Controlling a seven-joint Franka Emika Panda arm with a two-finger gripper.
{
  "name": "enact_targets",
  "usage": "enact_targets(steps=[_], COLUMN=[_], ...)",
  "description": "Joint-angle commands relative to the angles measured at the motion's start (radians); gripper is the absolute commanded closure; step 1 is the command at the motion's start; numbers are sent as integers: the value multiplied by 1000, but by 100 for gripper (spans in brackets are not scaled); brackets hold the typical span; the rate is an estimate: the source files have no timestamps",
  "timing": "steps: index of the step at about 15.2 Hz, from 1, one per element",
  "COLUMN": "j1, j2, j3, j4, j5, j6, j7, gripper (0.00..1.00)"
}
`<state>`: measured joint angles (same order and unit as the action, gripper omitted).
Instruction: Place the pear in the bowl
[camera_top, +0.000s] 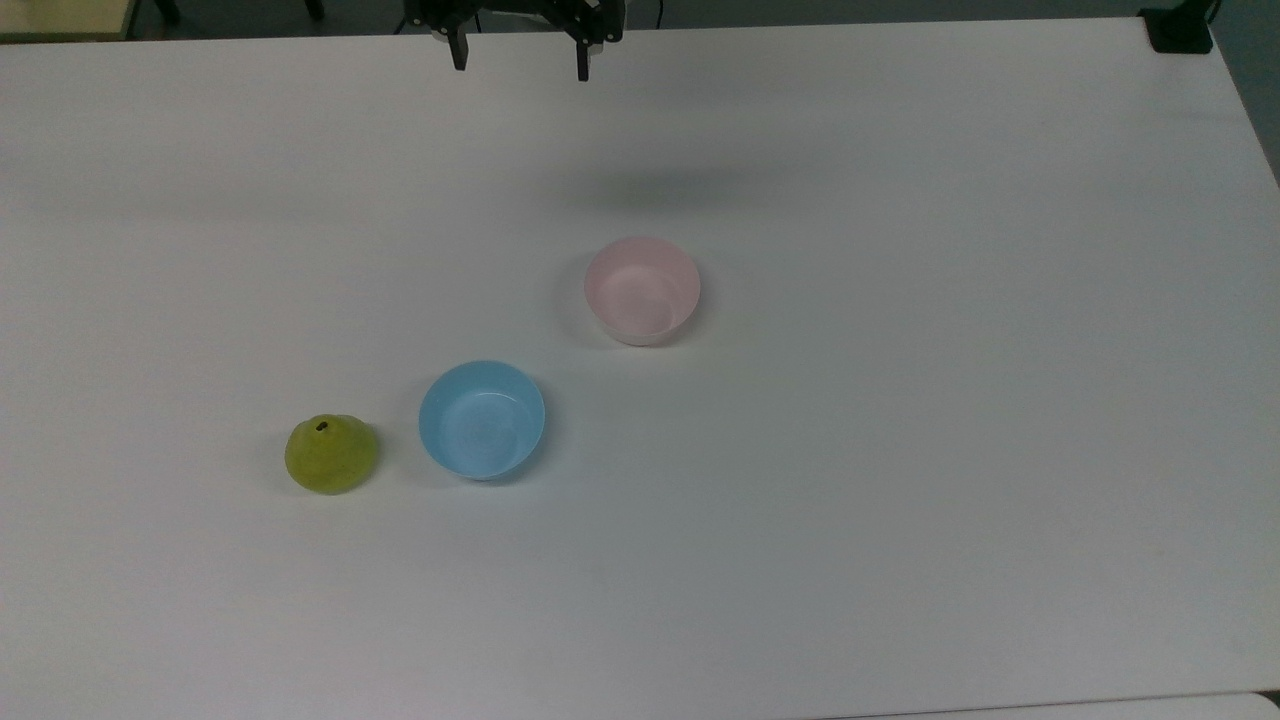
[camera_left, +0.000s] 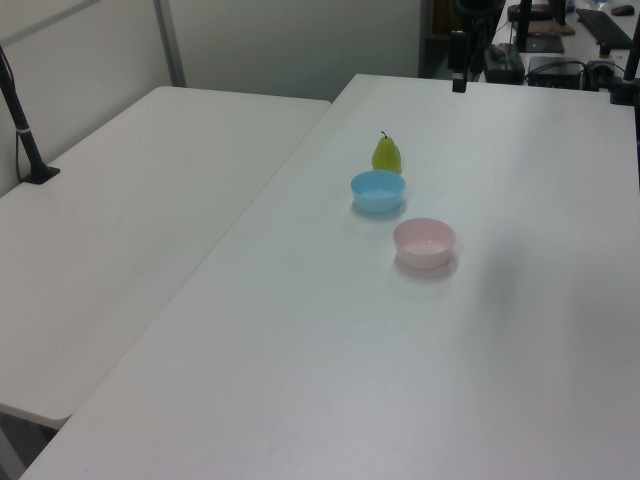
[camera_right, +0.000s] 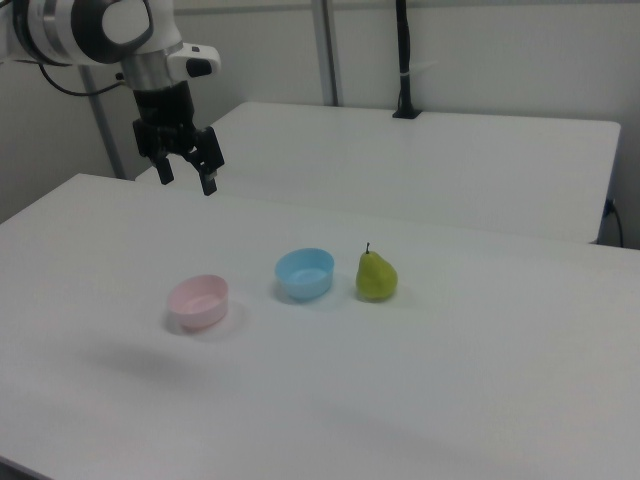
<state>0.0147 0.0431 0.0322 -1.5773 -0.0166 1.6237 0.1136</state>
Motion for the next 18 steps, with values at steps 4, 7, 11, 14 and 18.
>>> enact_targets(steps=[4,7,11,14,18], j1=[16,8,-33,-77,-133], j2=[-11,-6,30,72,167], j3=[-23,-23,-23,-23,-25], j4=[-13,-12,-4,-3,-1], j5=[6,6,7,10,15], j6=[-7,-1,83,160,306], j7=[-18,-23,-34,-122,-193], gripper=[0,0,0,0,0])
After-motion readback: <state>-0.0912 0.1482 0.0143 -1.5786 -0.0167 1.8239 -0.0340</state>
